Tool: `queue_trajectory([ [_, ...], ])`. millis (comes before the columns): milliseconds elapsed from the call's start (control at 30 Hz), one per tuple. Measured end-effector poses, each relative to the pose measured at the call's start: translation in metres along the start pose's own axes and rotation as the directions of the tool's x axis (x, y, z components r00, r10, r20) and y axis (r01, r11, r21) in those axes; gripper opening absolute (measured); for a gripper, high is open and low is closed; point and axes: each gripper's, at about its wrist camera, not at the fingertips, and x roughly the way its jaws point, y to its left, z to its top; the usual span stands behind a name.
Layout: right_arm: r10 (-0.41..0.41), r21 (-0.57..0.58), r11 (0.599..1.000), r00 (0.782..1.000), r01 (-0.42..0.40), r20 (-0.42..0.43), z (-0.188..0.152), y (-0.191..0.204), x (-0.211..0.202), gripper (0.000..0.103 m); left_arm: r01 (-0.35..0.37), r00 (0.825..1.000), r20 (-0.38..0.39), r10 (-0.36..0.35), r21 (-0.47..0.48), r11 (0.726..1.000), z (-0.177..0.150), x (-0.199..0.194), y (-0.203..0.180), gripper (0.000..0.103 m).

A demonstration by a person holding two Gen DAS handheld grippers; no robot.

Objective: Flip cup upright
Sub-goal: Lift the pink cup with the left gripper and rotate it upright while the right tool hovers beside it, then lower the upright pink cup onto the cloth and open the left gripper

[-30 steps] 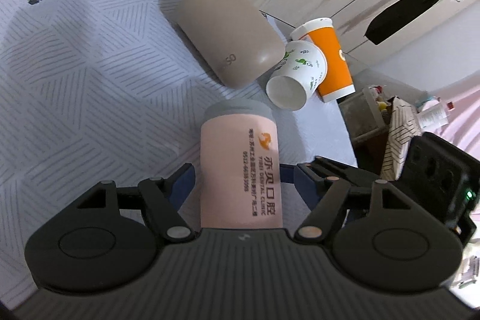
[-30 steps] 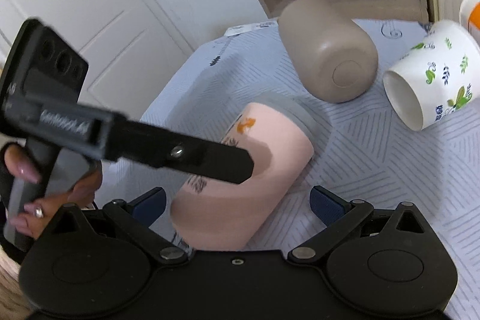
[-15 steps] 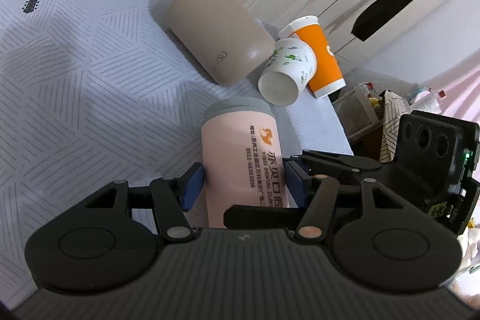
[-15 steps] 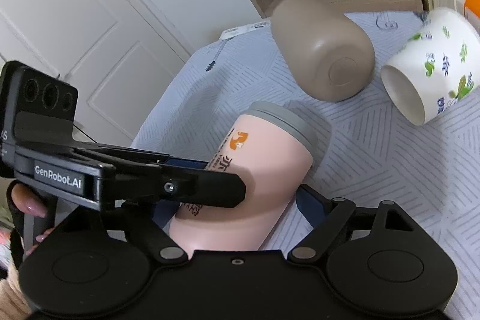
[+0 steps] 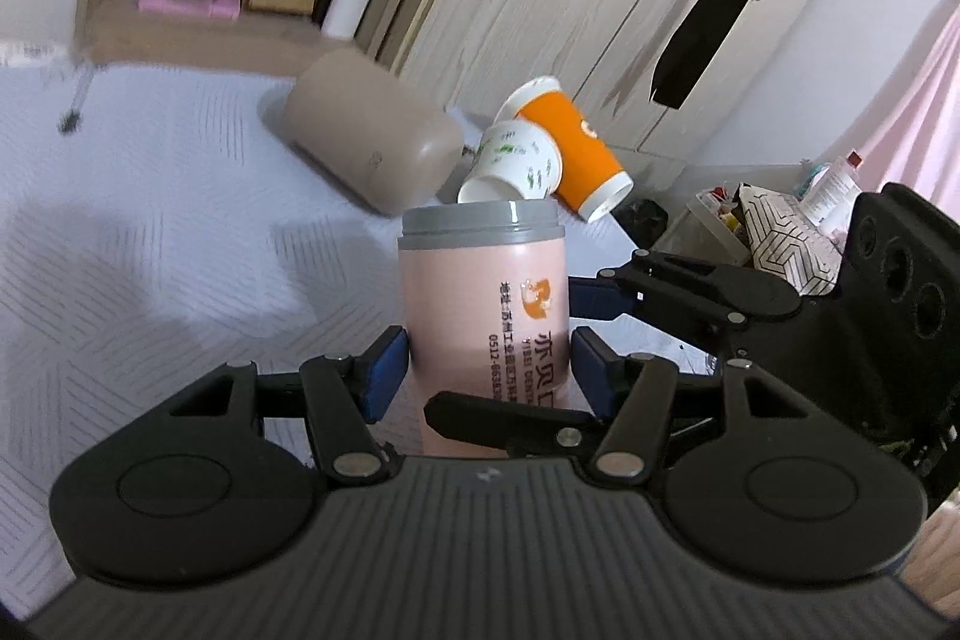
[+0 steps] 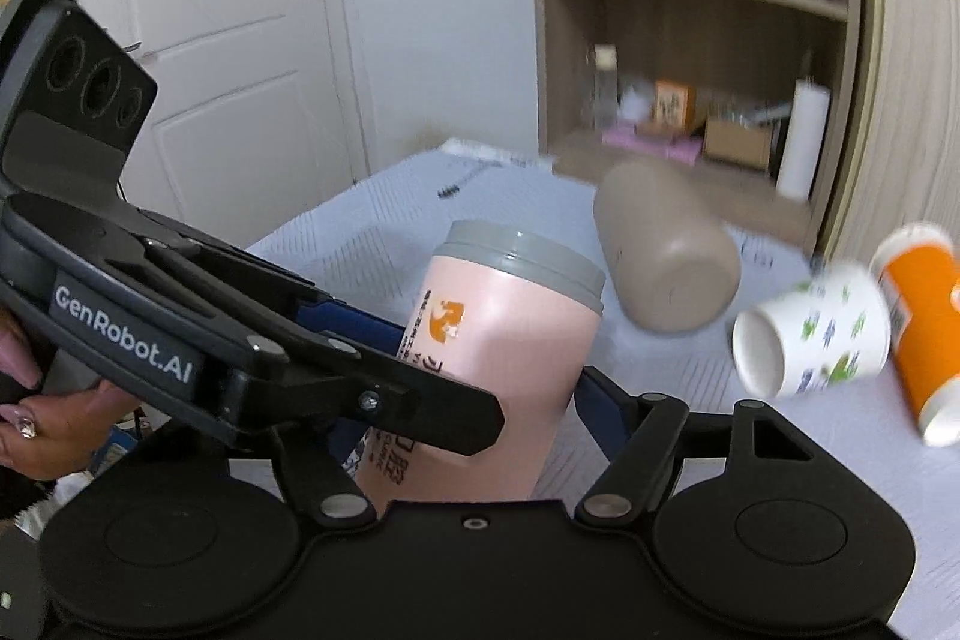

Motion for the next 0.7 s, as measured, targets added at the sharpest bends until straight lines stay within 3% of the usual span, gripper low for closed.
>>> queue_trajectory([
  [100, -0.015, -0.055, 0.998, 0.998, 0.018, 0.056, -0.001, 0.005, -0.005, 0.074, -0.039, 0.998, 0.048, 0.037, 0.056, 0.998, -0.001, -0.007, -0.008, 0.058],
  [233, -0.013, -0.193, 0.980, 0.975, 0.057, 0.220, -0.006, 0.014, -0.008, 0.072, -0.072, 0.994, 0.085, 0.064, 0.088, 0.994, 0.003, -0.014, -0.008, 0.058],
  [367, -0.028, -0.247, 0.965, 0.971, 0.088, 0.237, -0.002, 0.020, 0.003, 0.069, -0.118, 0.988, 0.111, 0.107, 0.105, 0.987, 0.005, -0.014, -0.006, 0.058],
  [700, -0.076, -0.185, 0.974, 0.962, 0.127, 0.263, -0.009, 0.003, 0.023, 0.068, -0.154, 0.983, 0.120, 0.138, 0.141, 0.978, 0.011, 0.010, -0.010, 0.058],
])
